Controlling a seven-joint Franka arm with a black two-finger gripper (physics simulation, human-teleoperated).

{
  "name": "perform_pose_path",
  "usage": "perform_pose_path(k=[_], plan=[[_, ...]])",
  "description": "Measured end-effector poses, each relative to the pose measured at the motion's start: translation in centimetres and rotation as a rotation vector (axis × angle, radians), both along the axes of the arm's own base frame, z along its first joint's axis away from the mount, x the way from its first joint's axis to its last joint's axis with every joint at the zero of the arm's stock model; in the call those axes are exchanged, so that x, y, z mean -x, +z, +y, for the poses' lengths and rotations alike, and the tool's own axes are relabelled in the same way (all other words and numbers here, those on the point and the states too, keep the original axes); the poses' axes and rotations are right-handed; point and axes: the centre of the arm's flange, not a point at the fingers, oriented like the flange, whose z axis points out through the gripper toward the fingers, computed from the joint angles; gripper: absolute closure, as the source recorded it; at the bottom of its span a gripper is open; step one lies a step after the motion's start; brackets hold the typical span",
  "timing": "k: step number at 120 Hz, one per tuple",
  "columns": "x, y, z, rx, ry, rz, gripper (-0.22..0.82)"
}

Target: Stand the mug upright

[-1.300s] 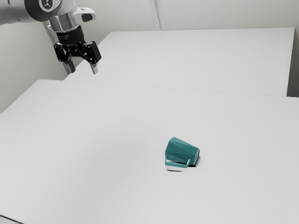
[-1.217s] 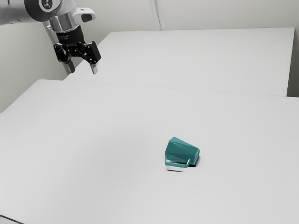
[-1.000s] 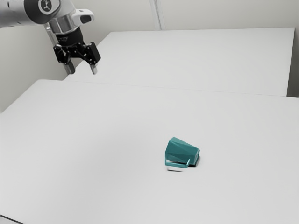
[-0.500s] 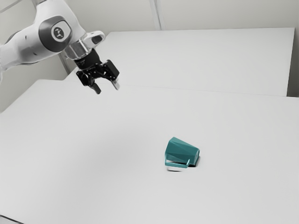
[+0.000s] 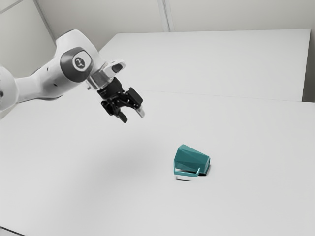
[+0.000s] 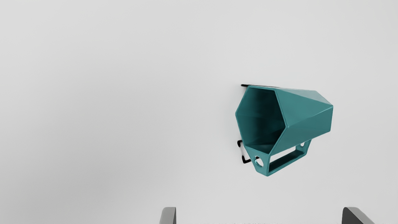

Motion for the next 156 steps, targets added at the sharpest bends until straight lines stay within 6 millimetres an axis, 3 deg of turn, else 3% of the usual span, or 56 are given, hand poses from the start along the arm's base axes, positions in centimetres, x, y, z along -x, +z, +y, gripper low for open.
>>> perform_pose_path(k=[55,80,134,156], plan=[[1.0,-6.2,-9.4,0.125,-0.13,0.074,0.03],[0.3,-8.5,-8.8,0.175,-0.107,0.081,0.03],[-0.2,-13.7,-9.9,0.26,-0.111,0.105,0.03],[-0.4,-14.9,-10.2,0.313,-0.104,0.09,0.03]])
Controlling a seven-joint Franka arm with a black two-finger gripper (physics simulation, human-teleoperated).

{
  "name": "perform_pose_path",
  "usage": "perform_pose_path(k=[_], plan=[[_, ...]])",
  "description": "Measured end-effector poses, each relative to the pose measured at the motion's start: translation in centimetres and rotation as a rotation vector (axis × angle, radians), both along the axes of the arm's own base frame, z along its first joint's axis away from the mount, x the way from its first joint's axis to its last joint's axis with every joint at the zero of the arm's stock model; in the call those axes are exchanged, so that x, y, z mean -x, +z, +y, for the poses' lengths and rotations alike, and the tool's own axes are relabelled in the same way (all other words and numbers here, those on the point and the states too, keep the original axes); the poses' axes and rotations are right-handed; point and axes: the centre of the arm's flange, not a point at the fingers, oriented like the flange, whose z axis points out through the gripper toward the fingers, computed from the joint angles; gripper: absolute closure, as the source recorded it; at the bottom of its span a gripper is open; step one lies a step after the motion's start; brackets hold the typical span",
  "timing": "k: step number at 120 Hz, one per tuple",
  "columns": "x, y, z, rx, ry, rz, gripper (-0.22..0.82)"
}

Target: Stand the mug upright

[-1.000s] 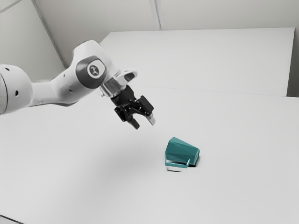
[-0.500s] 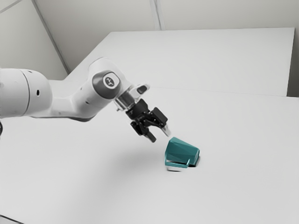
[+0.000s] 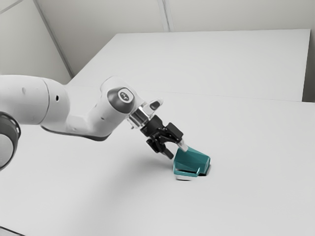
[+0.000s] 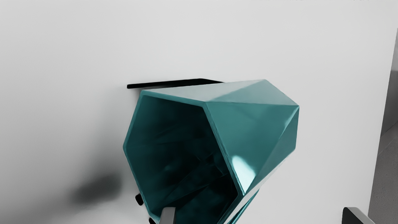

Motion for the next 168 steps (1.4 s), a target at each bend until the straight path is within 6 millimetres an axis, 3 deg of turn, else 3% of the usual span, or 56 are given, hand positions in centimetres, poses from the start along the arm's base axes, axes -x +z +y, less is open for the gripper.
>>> perform_pose_path(k=[79,168], plan=[[0.1,-2.6,-1.6,0.118,-0.047,-0.08,0.05],[0.0,-1.9,-2.2,0.134,-0.098,-0.16,0.65]])
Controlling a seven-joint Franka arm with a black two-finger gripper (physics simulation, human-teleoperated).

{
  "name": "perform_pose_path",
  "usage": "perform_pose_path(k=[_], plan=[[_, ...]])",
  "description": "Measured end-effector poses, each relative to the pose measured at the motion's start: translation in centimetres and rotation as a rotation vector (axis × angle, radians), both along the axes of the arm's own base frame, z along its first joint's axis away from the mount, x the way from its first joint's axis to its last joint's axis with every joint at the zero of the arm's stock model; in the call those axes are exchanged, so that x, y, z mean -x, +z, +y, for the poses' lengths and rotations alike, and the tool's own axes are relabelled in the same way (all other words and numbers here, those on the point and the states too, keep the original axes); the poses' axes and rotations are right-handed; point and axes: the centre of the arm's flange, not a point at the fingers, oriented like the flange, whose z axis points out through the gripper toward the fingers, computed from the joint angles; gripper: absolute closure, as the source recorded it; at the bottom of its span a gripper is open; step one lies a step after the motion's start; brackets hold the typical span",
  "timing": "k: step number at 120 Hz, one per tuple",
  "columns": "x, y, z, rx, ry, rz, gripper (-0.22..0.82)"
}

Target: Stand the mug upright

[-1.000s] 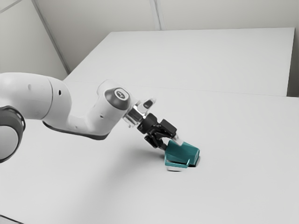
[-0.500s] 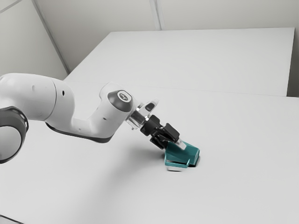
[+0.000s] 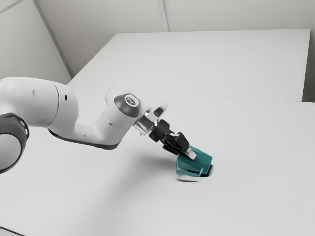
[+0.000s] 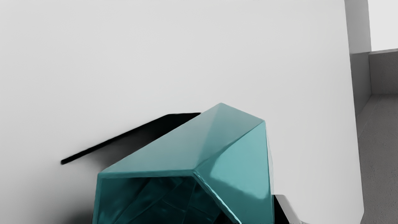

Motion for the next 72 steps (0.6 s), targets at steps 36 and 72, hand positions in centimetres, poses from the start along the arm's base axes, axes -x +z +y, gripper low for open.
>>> perform_pose_path(k=[36,72], plan=[[-0.1,2.3,-0.4,-0.002,-0.015,-0.053,0.74],[-0.1,7.6,1.0,-0.084,-0.084,-0.167,0.76]])
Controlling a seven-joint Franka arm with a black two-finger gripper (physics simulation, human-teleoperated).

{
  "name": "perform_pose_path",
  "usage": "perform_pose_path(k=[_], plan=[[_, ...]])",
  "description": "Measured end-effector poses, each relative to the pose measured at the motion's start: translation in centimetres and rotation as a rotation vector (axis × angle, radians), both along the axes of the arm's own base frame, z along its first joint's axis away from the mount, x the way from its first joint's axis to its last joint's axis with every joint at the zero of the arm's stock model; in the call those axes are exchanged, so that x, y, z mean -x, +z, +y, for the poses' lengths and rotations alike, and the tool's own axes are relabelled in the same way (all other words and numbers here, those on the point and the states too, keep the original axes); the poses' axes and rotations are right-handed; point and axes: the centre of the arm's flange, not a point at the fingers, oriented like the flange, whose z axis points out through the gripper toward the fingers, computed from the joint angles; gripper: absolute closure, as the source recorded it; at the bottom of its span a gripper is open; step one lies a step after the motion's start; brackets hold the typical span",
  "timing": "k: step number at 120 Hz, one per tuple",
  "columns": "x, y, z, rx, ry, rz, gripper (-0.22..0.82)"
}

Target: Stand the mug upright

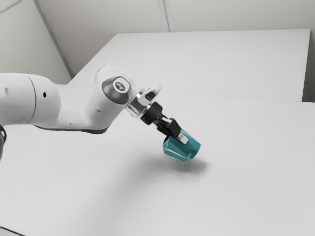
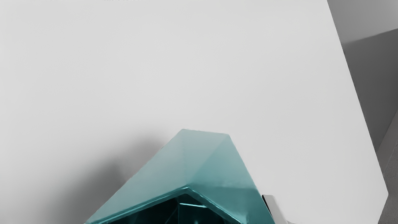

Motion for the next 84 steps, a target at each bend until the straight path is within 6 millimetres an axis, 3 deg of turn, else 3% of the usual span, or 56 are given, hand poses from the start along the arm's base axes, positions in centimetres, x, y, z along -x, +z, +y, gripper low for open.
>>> perform_pose_path(k=[33,84], plan=[[-0.8,3.5,2.8,-0.261,-0.144,-0.061,0.76],[-0.8,5.4,5.4,-0.61,-0.251,-0.014,0.76]])
